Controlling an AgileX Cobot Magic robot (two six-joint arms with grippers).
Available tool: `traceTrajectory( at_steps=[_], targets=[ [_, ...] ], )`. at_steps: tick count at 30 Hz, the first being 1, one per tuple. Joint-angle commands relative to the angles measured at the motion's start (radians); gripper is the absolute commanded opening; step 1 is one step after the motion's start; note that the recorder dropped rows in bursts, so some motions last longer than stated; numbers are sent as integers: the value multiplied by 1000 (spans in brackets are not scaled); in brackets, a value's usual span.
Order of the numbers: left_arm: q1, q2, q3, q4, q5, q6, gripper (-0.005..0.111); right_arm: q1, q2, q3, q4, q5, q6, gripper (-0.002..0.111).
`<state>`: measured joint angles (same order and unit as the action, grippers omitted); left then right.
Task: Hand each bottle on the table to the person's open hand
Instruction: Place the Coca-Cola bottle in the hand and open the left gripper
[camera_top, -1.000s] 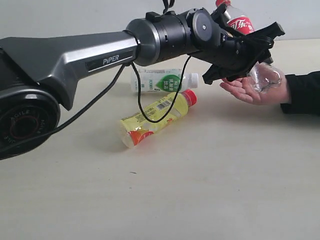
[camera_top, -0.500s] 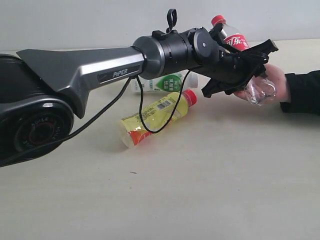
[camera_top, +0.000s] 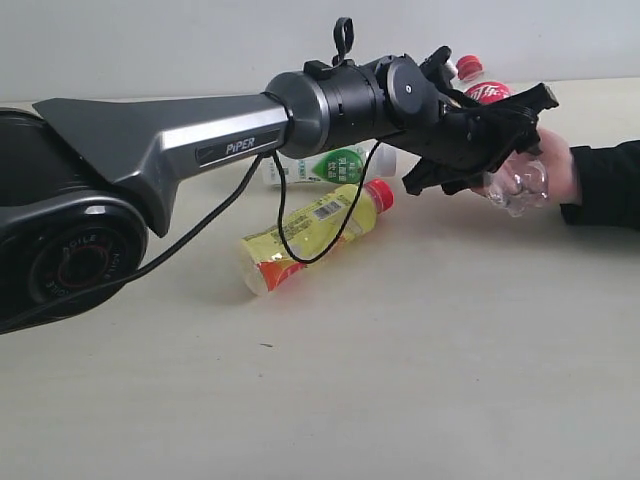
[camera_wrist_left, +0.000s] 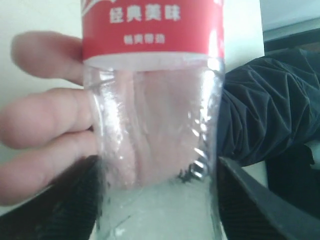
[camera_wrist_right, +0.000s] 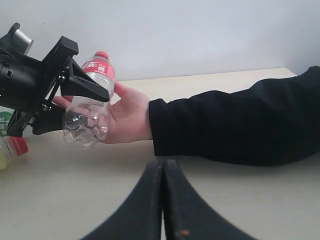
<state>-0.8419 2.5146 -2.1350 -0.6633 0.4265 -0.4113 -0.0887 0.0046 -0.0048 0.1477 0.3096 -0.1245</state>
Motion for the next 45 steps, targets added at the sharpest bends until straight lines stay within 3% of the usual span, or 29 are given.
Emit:
traceTrajectory(
  at_steps=[1, 17, 24, 27, 38, 45],
  targets=[
    [5, -4, -8, -4, 54, 18, 65, -6, -5, 5, 2, -3, -5, 0],
    [5, -43, -8, 5, 189, 90, 66, -6, -5, 5, 2, -3, -5, 0],
    [5, -47, -8, 3, 159, 102, 93, -6, -5, 5, 2, -3, -5, 0],
    [5, -47, -8, 3, 161, 102, 97, -6, -5, 5, 2, -3, -5, 0],
    [5, -106, -8, 38, 272, 220, 97, -6, -5, 5, 2, -3, -5, 0],
    [5, -192, -8, 216, 436, 235, 96, -6, -5, 5, 2, -7, -5, 0]
  ],
)
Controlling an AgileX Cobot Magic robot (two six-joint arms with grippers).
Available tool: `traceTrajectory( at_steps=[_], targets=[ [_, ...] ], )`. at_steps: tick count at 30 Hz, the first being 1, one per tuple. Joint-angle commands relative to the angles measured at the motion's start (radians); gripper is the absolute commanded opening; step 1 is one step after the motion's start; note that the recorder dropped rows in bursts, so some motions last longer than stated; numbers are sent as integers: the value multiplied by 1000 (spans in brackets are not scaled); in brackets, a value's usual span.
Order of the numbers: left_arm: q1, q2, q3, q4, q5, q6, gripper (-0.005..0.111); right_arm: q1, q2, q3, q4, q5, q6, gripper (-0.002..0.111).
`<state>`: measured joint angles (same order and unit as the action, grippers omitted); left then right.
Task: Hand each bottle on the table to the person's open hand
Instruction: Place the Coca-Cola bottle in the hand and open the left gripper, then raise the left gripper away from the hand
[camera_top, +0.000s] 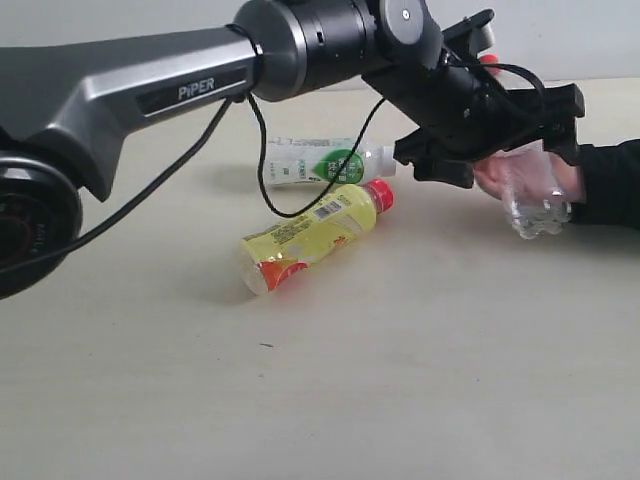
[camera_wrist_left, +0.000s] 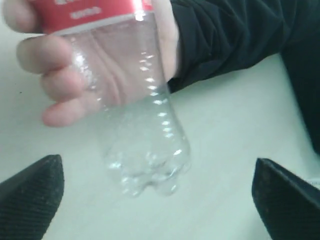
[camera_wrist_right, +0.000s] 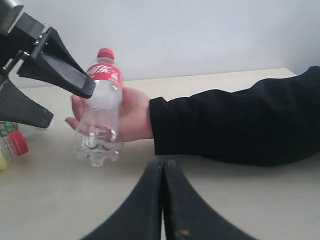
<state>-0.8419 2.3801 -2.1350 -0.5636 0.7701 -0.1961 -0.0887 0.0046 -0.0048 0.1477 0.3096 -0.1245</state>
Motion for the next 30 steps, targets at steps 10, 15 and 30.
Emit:
traceTrajectory(
  at_steps=[10, 15, 30],
  targets=[
    [3, -222, -8, 206, 375, 147, 52, -6, -5, 5, 2, -7, -5, 0],
    [3, -294, -8, 190, 438, 166, 1, -6, -5, 5, 2, -7, -5, 0],
    [3, -378, -8, 188, 451, 196, 0, -6, -5, 5, 2, -7, -5, 0]
  ],
)
